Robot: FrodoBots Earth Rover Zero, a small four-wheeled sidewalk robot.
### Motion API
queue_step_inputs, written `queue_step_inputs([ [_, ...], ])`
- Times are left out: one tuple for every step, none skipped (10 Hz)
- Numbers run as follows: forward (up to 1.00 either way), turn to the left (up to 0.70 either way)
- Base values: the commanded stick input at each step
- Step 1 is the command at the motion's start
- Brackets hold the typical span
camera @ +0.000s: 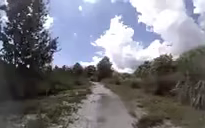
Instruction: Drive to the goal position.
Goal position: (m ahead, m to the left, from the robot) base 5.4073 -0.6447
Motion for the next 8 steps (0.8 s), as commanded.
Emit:
queue_step_inputs([
  [0.70, 0.00],
  [0.70, 0.00],
  [0.70, 0.00],
  [0.70, 0.00],
  [0.70, 0.00],
  [0.70, 0.00],
  [0.70, 0.00],
  [0.70, 0.00],
])
